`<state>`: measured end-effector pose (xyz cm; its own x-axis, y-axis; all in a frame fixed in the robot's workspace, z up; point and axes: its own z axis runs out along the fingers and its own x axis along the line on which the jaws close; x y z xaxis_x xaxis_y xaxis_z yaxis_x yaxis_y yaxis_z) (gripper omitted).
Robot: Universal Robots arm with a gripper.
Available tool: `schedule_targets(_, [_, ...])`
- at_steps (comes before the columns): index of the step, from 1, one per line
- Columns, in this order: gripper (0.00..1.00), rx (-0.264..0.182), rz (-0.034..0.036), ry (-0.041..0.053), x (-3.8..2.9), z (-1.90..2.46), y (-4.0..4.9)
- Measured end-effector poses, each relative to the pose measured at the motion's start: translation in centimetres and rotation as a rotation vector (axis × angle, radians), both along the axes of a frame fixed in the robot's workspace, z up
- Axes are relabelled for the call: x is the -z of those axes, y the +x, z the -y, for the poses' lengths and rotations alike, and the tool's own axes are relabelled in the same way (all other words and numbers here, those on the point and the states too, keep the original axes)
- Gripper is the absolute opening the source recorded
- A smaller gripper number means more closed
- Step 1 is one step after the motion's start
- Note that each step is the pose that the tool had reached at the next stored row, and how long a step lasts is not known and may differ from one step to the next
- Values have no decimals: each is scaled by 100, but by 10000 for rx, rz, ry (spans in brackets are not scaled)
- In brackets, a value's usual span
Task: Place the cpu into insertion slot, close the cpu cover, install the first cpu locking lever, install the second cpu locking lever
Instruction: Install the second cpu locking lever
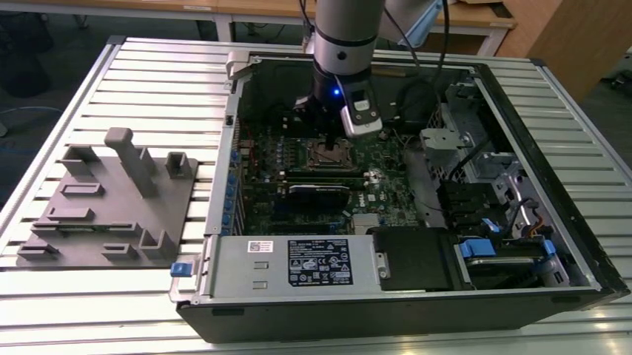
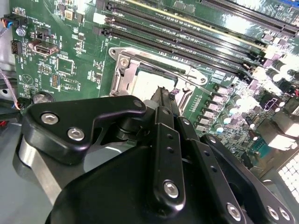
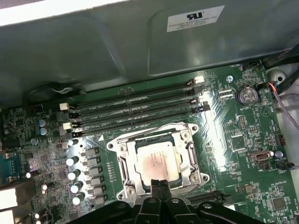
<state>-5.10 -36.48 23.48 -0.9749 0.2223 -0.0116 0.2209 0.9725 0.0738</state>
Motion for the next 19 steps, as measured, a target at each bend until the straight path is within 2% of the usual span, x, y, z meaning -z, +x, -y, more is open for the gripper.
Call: schedule_targets(19, [10, 0, 0, 0, 0, 111, 3])
